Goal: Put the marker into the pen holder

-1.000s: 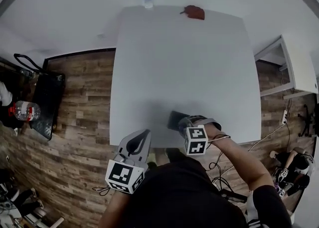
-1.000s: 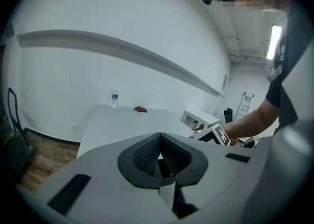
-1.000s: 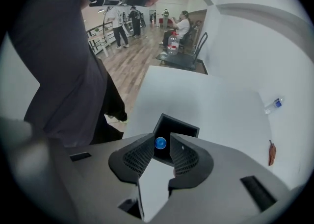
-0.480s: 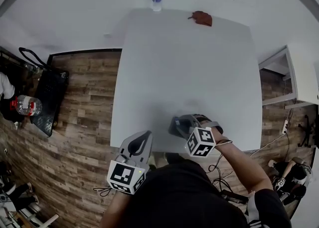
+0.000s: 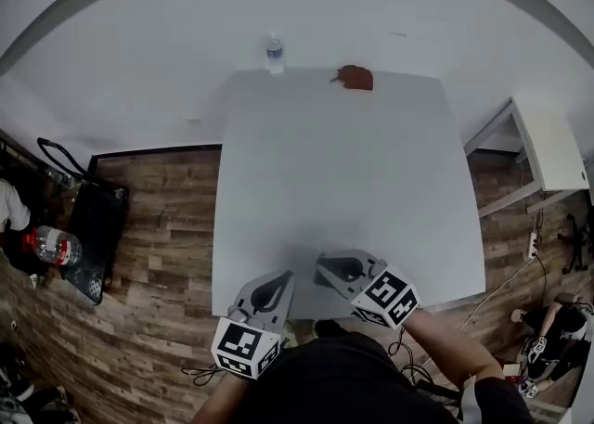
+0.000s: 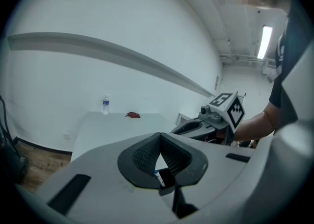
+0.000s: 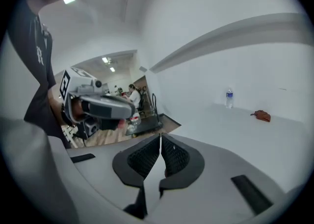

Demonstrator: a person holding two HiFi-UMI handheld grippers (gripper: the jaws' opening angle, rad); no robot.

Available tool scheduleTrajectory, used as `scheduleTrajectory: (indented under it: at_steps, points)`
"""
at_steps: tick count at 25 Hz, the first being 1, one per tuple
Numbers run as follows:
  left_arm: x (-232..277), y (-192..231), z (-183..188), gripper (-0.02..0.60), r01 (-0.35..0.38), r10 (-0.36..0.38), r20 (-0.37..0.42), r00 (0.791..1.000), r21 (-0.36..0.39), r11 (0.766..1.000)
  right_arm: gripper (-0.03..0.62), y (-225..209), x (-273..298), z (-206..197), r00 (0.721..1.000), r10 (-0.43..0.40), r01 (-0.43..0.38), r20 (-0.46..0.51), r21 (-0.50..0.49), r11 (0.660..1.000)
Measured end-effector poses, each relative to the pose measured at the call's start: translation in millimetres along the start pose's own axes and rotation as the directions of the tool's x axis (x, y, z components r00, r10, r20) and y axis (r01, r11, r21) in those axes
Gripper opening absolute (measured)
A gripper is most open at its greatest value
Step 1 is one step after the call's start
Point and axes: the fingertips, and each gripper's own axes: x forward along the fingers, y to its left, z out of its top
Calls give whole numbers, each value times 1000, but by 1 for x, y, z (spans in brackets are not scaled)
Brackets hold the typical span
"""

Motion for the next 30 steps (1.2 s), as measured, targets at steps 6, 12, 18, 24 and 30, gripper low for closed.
scheduleTrajectory:
  at_steps: [6, 12, 18, 24, 30]
  points:
    - [-1, -8, 4, 6, 68, -69, 6, 998, 37, 997, 17, 14, -20, 32, 991, -66, 59, 115, 62, 996]
    - [-5, -19, 5, 6, 135, -136, 12, 991, 64, 989, 15, 26, -35, 37, 980, -141, 132, 141, 70, 989]
    - [-14, -27, 2, 6, 185, -187, 18, 982, 78, 980, 15, 41, -47, 34, 966, -201, 183, 162, 124, 975]
    - [-23, -33, -2, 6, 221, -224, 24, 974, 88, 971, 15, 54, -51, 29, 956, -233, 194, 180, 207, 959]
    - [-30, -40, -1, 6, 245, -250, 35, 968, 103, 964, 15, 62, -56, 28, 946, -267, 231, 184, 196, 953]
